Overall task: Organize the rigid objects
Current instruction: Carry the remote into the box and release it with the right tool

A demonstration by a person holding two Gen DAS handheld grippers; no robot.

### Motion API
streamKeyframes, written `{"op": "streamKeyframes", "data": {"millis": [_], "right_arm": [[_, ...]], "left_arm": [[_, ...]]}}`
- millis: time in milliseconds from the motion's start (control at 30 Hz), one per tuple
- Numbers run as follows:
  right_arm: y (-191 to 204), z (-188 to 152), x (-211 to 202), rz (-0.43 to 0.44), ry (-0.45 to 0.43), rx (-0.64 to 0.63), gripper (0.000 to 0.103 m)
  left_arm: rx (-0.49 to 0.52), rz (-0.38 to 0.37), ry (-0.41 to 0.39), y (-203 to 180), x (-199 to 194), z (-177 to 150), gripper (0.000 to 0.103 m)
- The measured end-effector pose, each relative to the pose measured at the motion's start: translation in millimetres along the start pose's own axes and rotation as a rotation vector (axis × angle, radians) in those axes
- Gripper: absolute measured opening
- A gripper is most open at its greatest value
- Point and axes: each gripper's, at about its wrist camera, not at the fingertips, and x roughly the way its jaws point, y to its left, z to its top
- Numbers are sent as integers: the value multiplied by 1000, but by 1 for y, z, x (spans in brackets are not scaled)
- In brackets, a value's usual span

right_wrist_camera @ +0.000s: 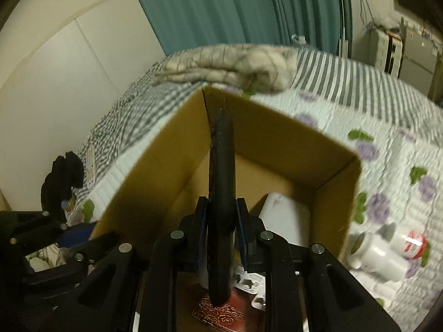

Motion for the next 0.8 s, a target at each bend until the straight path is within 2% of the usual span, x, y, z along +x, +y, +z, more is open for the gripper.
{"op": "streamKeyframes", "data": {"millis": [233, 367, 400, 433, 500, 567, 600, 667, 733, 800], "right_arm": [[0, -8, 8, -1, 6, -3, 20], [-1, -2, -10, -17, -32, -7, 21], [-2, 1, -18, -25, -49, -12, 30], [-3, 3, -27, -39, -70, -13, 45], [-8, 6, -50, -72, -120, -15, 59], [-15, 9, -75, -102, -161, -22, 61], [-18, 11, -83, -114, -175, -22, 65], [-29, 11, -113, -162, -231, -15, 79], [-40, 10, -134, -194, -251, -19, 93], [-48, 6, -151, -225, -256, -35, 95]], "left_arm": [[2, 5, -1, -1, 3, 0, 10], [-1, 3, 2, 0, 2, 0, 10], [-1, 1, 2, 0, 2, 0, 10], [-1, 5, 3, 0, 2, 0, 10], [-3, 3, 3, 0, 1, 0, 10], [-4, 4, 3, -1, 0, -1, 10], [-4, 5, 2, -1, 0, 0, 10], [-5, 7, 3, -1, 1, -1, 10], [-5, 8, 3, -2, 0, -1, 10], [-5, 8, 4, -1, 1, -1, 10]]}}
